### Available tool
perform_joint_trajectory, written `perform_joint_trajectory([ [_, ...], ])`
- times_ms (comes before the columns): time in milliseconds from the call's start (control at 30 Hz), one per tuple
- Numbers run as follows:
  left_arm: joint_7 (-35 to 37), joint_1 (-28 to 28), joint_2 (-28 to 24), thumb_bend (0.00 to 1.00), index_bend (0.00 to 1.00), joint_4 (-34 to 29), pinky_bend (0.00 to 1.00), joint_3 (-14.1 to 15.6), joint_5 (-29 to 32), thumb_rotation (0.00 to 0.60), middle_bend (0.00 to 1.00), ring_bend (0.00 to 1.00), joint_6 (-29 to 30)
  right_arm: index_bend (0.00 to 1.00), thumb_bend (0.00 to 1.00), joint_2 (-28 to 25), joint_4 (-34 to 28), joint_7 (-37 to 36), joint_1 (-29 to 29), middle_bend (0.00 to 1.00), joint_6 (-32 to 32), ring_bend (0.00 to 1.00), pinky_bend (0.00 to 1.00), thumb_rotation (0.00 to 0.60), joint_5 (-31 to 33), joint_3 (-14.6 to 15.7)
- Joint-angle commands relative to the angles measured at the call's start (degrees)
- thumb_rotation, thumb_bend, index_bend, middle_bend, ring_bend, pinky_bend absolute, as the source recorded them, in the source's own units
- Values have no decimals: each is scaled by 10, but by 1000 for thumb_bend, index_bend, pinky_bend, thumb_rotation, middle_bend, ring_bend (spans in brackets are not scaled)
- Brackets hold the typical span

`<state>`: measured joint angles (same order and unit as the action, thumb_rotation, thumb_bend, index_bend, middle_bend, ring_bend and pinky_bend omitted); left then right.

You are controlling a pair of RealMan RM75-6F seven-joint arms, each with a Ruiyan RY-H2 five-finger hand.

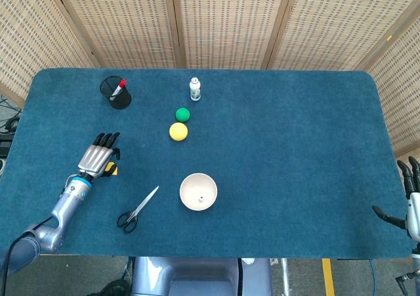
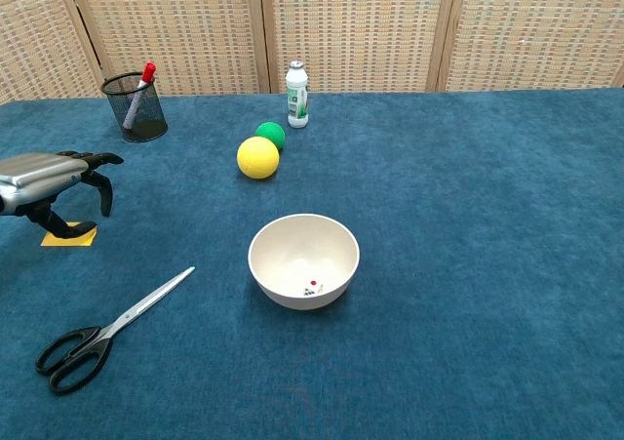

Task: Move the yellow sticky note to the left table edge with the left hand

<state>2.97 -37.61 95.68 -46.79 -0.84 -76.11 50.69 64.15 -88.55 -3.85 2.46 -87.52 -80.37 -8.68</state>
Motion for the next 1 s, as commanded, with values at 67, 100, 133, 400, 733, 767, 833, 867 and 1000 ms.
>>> perform_joint_trajectory([
  [67,11,5,-1,419,457,4,0,2,-12,600,0,0,7,0,0,0,-1,0,0,0,1,0,0,600,1,0],
  [100,12,6,-1,419,459,5,0,2,-14,600,0,0,8,0,0,0,-1,0,0,0,1,0,0,600,1,0],
  [133,14,6,-1,419,463,7,0,2,-16,600,0,0,8,0,0,-1,-1,0,0,0,1,0,0,600,0,0],
  [400,21,8,5,425,488,18,0,-3,-21,600,0,0,0,0,0,-1,-2,0,0,0,2,0,0,600,3,0],
  [733,13,10,9,425,514,22,0,-9,-22,600,0,0,-8,0,0,-2,-1,-3,0,0,3,0,0,600,4,0],
  [767,12,10,10,425,518,23,0,-10,-21,600,0,0,-9,0,0,-2,-1,-3,0,0,3,0,0,600,4,0],
  [833,10,10,12,425,528,26,0,-12,-20,600,0,0,-11,0,0,-2,-1,-4,0,0,4,0,0,600,4,0],
  [867,9,10,13,425,534,28,0,-13,-20,600,0,0,-12,0,0,-2,-1,-4,0,0,4,0,0,600,3,0],
  [1000,9,10,15,434,560,33,0,-17,-18,600,0,0,-15,0,0,-2,0,-6,0,0,4,0,0,600,4,0],
])
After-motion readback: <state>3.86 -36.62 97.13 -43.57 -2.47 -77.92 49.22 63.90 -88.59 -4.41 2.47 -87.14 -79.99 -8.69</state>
